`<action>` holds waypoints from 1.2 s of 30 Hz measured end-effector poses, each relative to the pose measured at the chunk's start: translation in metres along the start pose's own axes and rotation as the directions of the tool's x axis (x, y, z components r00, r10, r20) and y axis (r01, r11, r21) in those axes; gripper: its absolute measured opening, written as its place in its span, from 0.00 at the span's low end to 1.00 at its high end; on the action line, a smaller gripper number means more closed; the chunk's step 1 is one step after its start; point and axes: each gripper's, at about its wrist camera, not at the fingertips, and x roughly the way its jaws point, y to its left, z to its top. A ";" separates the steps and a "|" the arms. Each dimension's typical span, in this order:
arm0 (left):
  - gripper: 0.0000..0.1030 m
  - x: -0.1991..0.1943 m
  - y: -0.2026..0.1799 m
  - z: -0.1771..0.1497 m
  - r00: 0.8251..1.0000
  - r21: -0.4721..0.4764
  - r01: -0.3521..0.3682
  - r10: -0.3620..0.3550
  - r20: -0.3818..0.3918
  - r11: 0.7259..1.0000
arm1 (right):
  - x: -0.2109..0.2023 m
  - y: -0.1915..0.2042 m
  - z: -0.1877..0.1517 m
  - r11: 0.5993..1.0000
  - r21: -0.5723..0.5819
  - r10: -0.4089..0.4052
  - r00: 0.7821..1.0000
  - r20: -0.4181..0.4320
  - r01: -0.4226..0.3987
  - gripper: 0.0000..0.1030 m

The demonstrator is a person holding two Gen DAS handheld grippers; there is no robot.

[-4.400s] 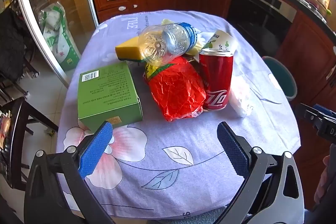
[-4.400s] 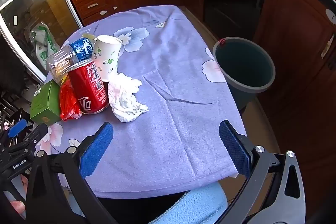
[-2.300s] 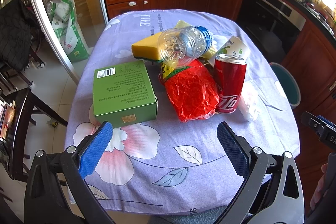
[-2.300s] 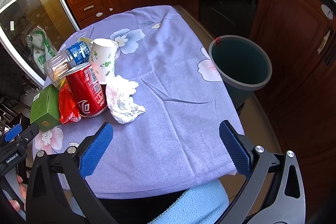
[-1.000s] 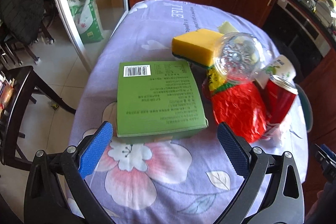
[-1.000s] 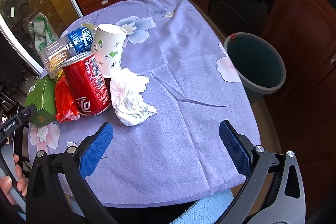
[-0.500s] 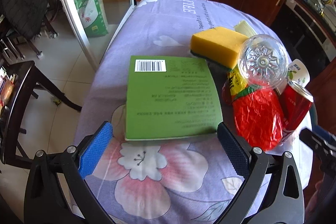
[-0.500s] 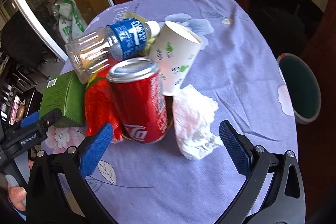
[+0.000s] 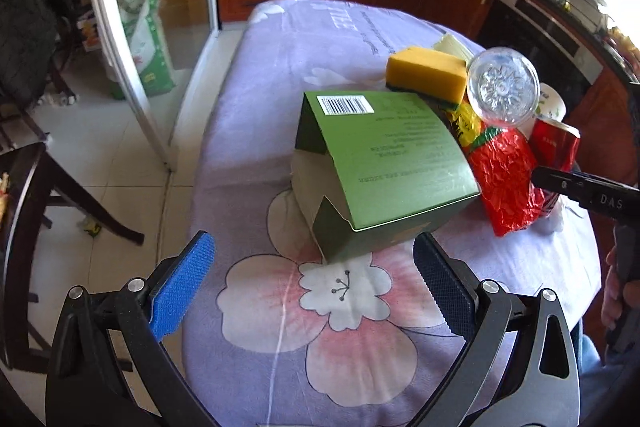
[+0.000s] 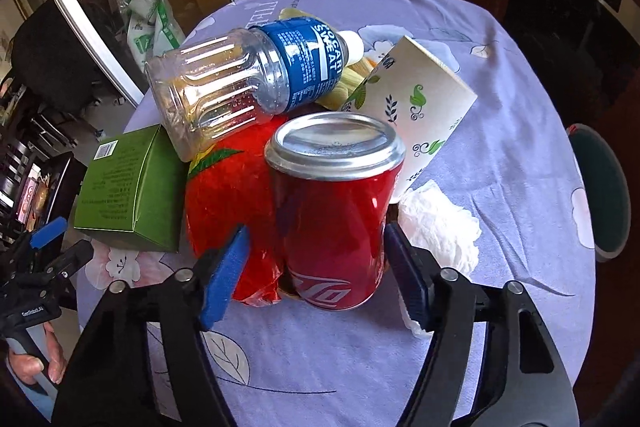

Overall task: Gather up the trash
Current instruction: 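Grasp the green box with the left tool while the right tool grasps the red can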

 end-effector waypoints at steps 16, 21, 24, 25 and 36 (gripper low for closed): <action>0.30 0.019 -0.047 -0.009 0.988 0.064 0.150 -0.147 -0.050 0.987 | -0.005 -0.008 -0.004 0.998 0.040 0.041 0.999 0.003 -0.041 0.48; 0.71 0.014 -0.048 0.000 0.997 0.021 0.080 -0.081 0.019 0.997 | 0.000 -0.008 -0.002 0.999 0.040 0.028 1.000 0.006 -0.029 0.53; 0.87 0.011 -0.060 0.007 0.998 0.060 0.017 -0.021 0.065 0.998 | 0.003 -0.012 -0.003 0.998 0.059 0.030 1.000 0.004 -0.030 0.56; 0.87 0.010 -0.064 0.008 0.996 0.073 0.015 -0.021 0.083 0.997 | 0.002 -0.012 -0.002 0.998 0.055 0.033 0.999 0.013 -0.033 0.56; 0.25 0.002 -0.088 0.010 0.992 0.141 0.113 -0.119 0.038 0.984 | -0.019 -0.012 0.002 0.993 0.009 0.115 0.993 0.001 -0.115 0.09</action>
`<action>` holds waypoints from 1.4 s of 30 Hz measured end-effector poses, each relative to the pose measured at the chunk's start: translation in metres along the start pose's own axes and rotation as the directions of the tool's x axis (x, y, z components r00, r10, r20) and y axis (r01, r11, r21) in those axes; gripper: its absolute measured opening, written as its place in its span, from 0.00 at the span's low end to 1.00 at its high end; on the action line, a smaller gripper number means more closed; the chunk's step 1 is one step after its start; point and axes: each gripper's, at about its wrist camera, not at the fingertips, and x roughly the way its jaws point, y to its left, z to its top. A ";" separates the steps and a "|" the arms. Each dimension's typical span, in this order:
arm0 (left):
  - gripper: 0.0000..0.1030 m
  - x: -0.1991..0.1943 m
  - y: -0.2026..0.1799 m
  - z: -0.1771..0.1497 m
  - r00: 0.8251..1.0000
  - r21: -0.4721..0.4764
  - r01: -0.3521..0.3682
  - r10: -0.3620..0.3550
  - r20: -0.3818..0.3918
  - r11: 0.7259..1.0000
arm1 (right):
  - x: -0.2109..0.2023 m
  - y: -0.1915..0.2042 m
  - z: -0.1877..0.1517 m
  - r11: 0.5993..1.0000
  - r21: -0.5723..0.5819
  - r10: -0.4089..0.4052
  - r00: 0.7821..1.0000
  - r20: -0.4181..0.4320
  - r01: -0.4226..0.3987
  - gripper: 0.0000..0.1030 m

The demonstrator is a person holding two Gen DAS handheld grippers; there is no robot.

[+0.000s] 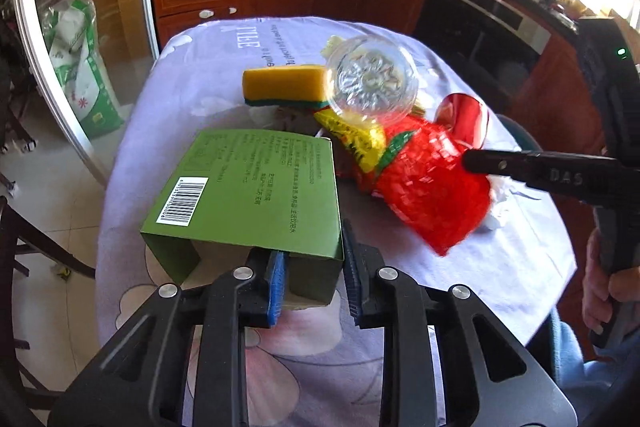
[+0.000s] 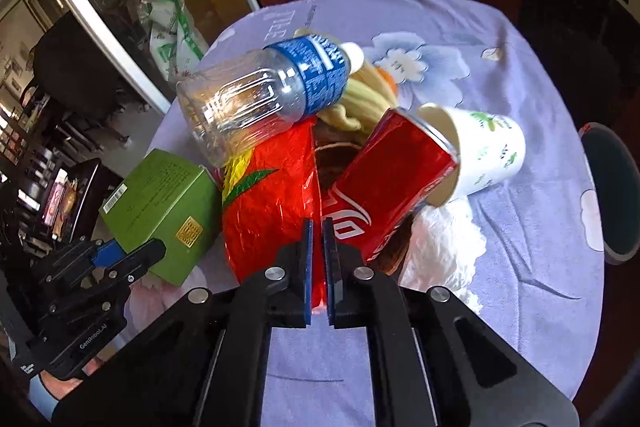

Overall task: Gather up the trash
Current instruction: 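Grasp the green box with the left tool while the right tool grasps the red can, then carry the green box and red can to the bin and release both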

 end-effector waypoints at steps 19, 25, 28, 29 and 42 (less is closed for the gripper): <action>0.26 0.025 0.008 -0.010 0.999 -0.136 0.027 -0.033 -0.039 0.990 | 0.017 -0.035 0.034 0.981 0.195 0.022 0.999 -0.025 -0.016 0.54; 0.26 0.009 0.012 -0.010 0.998 -0.154 0.049 -0.052 -0.018 0.987 | 0.046 -0.036 0.036 0.975 0.220 0.025 0.998 -0.062 -0.011 0.43; 0.26 -0.003 0.014 -0.006 0.999 -0.159 0.046 -0.046 0.003 0.986 | 0.038 -0.031 0.034 0.980 0.195 0.040 0.999 -0.037 -0.032 0.42; 0.26 -0.009 0.014 -0.004 0.999 -0.160 0.044 -0.043 0.015 0.986 | 0.033 -0.031 0.033 0.980 0.194 0.049 0.998 -0.027 -0.043 0.42; 0.25 -0.073 -0.016 0.026 0.992 -0.128 0.051 -0.035 0.123 0.991 | -0.046 -0.059 0.025 0.966 0.213 0.123 0.984 0.127 -0.148 0.43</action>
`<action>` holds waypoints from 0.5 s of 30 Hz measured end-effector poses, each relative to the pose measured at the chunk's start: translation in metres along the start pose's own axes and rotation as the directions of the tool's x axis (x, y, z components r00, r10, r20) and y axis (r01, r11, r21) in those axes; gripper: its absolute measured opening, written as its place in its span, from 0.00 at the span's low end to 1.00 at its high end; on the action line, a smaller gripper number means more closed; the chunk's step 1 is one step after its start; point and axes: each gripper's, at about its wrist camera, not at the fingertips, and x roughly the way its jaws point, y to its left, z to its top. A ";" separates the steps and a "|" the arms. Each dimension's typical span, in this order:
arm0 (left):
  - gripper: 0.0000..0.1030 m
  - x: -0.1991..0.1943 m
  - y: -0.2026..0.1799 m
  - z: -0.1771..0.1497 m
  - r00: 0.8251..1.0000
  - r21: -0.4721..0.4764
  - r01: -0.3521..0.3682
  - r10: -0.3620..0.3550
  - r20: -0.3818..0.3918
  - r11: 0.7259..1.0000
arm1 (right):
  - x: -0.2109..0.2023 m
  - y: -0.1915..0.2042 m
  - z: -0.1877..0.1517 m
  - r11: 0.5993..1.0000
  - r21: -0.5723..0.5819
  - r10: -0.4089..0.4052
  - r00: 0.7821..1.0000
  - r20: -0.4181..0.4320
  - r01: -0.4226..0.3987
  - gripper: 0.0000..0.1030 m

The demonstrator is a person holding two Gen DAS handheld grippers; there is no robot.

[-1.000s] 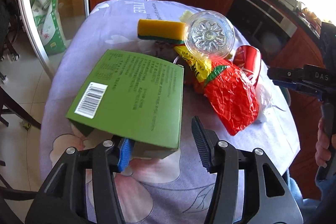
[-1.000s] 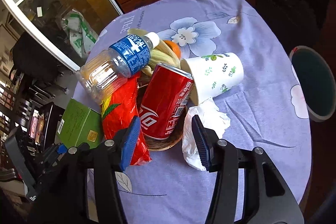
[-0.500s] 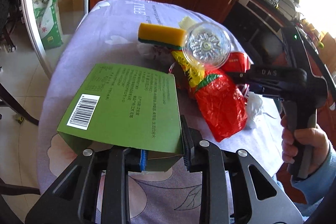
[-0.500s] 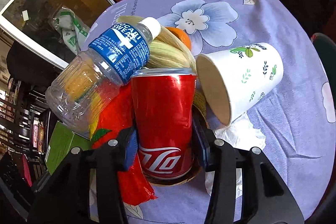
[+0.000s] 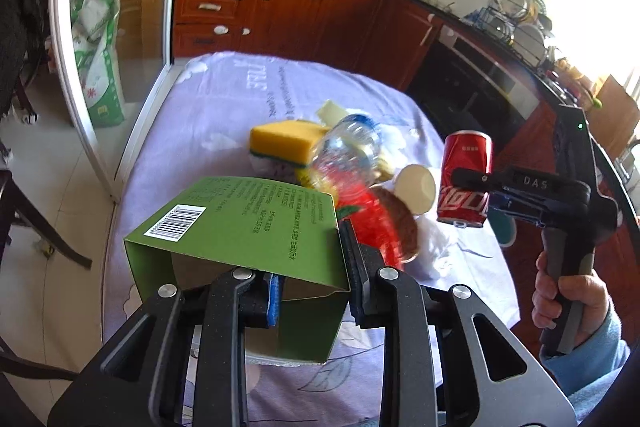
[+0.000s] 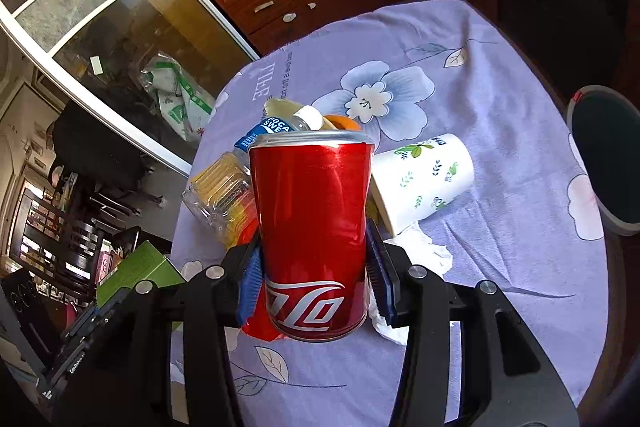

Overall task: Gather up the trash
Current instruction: 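Carry the green box and red can to the bin and release both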

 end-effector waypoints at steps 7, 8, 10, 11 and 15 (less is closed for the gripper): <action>0.25 -0.005 -0.084 0.028 0.995 0.164 0.091 -0.096 0.022 0.982 | -0.058 -0.056 0.001 0.997 0.076 -0.035 0.992 0.118 0.026 0.43; 0.25 0.001 -0.102 0.032 0.993 0.199 0.113 -0.118 0.014 0.973 | -0.067 -0.068 0.001 0.995 0.094 -0.052 0.990 0.134 0.039 0.43; 0.25 0.012 -0.132 0.038 0.988 0.255 0.151 -0.155 -0.004 0.955 | -0.086 -0.096 0.002 0.988 0.141 -0.093 0.981 0.171 0.069 0.43; 0.25 0.021 -0.152 0.042 0.984 0.288 0.173 -0.174 -0.020 0.942 | -0.094 -0.110 0.001 0.983 0.164 -0.115 0.975 0.188 0.085 0.43; 0.25 0.068 -0.220 0.052 0.967 0.381 0.254 -0.229 -0.111 0.889 | -0.124 -0.170 0.001 0.952 0.278 -0.198 0.952 0.235 0.129 0.43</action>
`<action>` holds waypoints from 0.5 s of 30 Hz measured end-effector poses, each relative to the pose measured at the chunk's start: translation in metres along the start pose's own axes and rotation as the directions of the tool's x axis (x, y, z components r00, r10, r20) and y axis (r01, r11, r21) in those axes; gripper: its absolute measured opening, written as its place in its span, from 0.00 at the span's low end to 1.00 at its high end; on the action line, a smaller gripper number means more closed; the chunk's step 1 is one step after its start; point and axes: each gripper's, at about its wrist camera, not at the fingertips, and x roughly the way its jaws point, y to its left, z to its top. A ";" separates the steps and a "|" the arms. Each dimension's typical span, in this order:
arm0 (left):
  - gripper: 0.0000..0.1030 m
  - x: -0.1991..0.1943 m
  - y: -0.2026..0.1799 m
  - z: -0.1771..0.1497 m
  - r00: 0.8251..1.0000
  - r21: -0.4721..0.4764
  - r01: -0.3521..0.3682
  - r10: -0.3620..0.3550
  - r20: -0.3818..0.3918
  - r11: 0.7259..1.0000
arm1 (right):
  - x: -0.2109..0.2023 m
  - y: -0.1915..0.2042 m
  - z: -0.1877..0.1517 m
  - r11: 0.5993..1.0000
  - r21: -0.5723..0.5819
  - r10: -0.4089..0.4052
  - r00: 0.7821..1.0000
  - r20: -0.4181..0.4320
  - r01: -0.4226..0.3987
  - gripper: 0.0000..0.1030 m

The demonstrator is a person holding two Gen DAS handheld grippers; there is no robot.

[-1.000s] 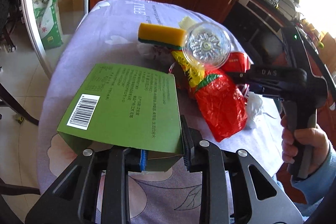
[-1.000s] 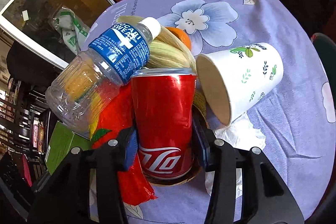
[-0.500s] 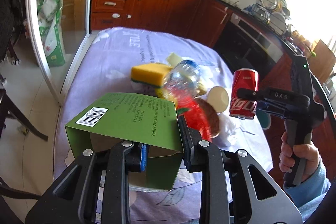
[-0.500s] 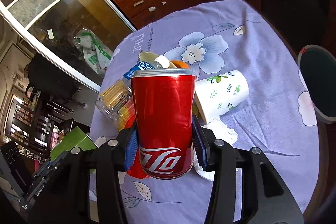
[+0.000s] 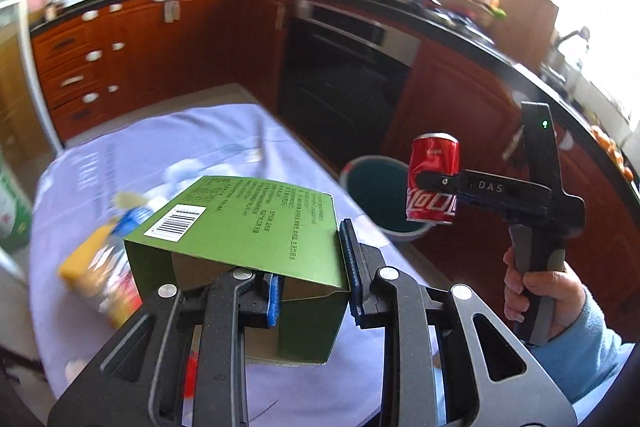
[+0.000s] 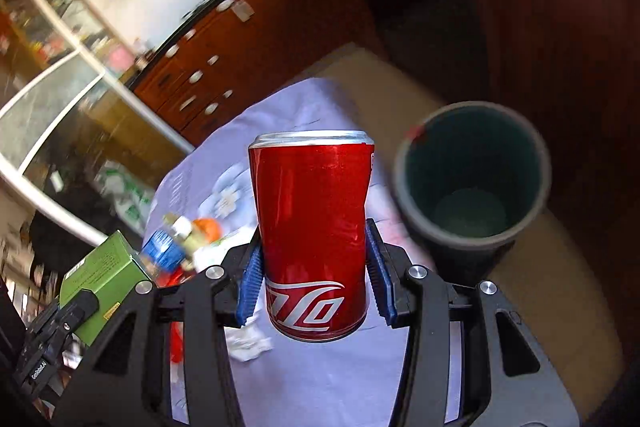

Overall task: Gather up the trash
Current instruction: 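Carry the green box and red can to the bin and release both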

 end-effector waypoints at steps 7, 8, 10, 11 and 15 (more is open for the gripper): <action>0.25 0.118 -0.085 0.047 0.983 0.149 0.137 -0.115 -0.146 0.979 | -0.009 -0.100 0.023 0.982 0.159 -0.110 0.993 0.036 0.103 0.43; 0.25 0.130 -0.092 0.049 0.979 0.161 0.150 -0.124 -0.162 0.976 | -0.009 -0.113 0.027 0.978 0.177 -0.119 0.992 0.033 0.112 0.43; 0.25 0.161 -0.109 0.055 0.970 0.182 0.176 -0.139 -0.200 0.967 | -0.004 -0.134 0.031 0.968 0.214 -0.140 0.990 0.020 0.133 0.43; 0.25 0.179 -0.116 0.057 0.964 0.190 0.190 -0.147 -0.222 0.963 | -0.001 -0.142 0.033 0.963 0.230 -0.146 0.989 0.014 0.139 0.43; 0.25 0.232 -0.133 0.061 0.945 0.196 0.224 -0.163 -0.284 0.955 | 0.014 -0.169 0.040 0.950 0.268 -0.159 0.987 -0.014 0.157 0.43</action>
